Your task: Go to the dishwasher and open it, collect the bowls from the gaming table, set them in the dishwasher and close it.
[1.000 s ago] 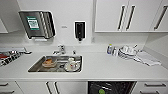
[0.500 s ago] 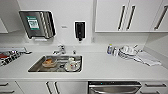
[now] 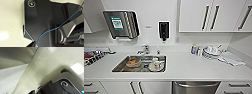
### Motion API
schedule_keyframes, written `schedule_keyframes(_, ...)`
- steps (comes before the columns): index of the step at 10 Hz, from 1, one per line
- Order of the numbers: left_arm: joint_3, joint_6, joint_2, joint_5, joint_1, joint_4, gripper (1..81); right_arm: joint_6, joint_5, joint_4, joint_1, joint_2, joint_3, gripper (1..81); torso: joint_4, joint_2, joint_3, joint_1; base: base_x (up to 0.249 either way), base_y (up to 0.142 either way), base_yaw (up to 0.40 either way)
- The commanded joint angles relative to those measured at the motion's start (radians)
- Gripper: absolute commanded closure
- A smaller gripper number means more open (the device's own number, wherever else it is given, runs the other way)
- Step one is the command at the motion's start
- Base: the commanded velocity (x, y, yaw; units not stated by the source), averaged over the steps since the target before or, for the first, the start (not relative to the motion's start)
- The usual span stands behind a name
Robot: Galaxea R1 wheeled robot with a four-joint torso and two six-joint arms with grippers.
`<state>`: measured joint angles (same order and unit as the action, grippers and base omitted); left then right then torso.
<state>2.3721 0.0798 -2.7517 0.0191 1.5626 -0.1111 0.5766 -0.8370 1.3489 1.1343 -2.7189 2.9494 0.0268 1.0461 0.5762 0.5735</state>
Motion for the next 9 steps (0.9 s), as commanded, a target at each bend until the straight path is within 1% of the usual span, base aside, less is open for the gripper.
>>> schedule_keyframes(1,0.041,-0.005,-0.002,-0.056,-0.031,-0.007,1.0,0.279,0.007,-0.082,0.003,-0.03,0.056,1.0,0.0,0.0,0.0,0.0,0.0,0.0,0.0)
schedule_keyframes(2,0.075,-0.005,-0.017,-0.054,-0.031,-0.004,1.0,0.353,0.055,-0.083,0.025,-0.046,0.054,1.0,0.0,0.0,0.0,0.0,0.0,0.0,0.0)
schedule_keyframes(3,0.102,-0.006,-0.034,-0.051,-0.034,-0.001,1.0,0.41,0.081,-0.083,0.042,-0.057,0.048,1.0,0.0,0.0,0.0,0.0,0.0,0.0,0.0)
schedule_keyframes(4,0.133,-0.009,-0.062,-0.041,-0.034,-0.007,1.0,0.495,0.134,-0.112,0.063,-0.09,0.049,1.0,0.0,0.0,0.0,0.0,0.0,0.0,0.0)
schedule_keyframes(5,0.17,-0.009,-0.077,-0.021,-0.035,-0.006,1.0,0.537,0.144,-0.116,0.082,-0.1,0.046,1.0,0.0,0.0,-0.001,0.0,0.0,0.0,0.0)
schedule_keyframes(6,0.214,-0.011,-0.092,0.01,-0.037,-0.01,1.0,0.578,0.162,-0.103,0.097,-0.107,0.045,1.0,0.0,0.0,-0.001,0.0,0.0,0.0,0.0)
schedule_keyframes(7,0.243,-0.014,-0.1,0.025,-0.038,-0.01,1.0,0.585,0.168,-0.088,0.115,-0.112,0.043,1.0,0.0,0.0,-0.001,0.0,0.0,0.0,0.0)
schedule_keyframes(8,0.266,-0.014,-0.105,0.042,-0.042,-0.01,1.0,0.614,0.167,-0.071,0.131,-0.118,0.034,1.0,0.0,0.0,-0.001,0.0,0.0,0.0,0.0)
schedule_keyframes(9,0.276,-0.012,-0.106,0.05,-0.052,-0.009,1.0,0.628,0.167,-0.057,0.144,-0.124,0.025,1.0,0.0,0.0,-0.001,0.0,0.0,0.0,0.0)
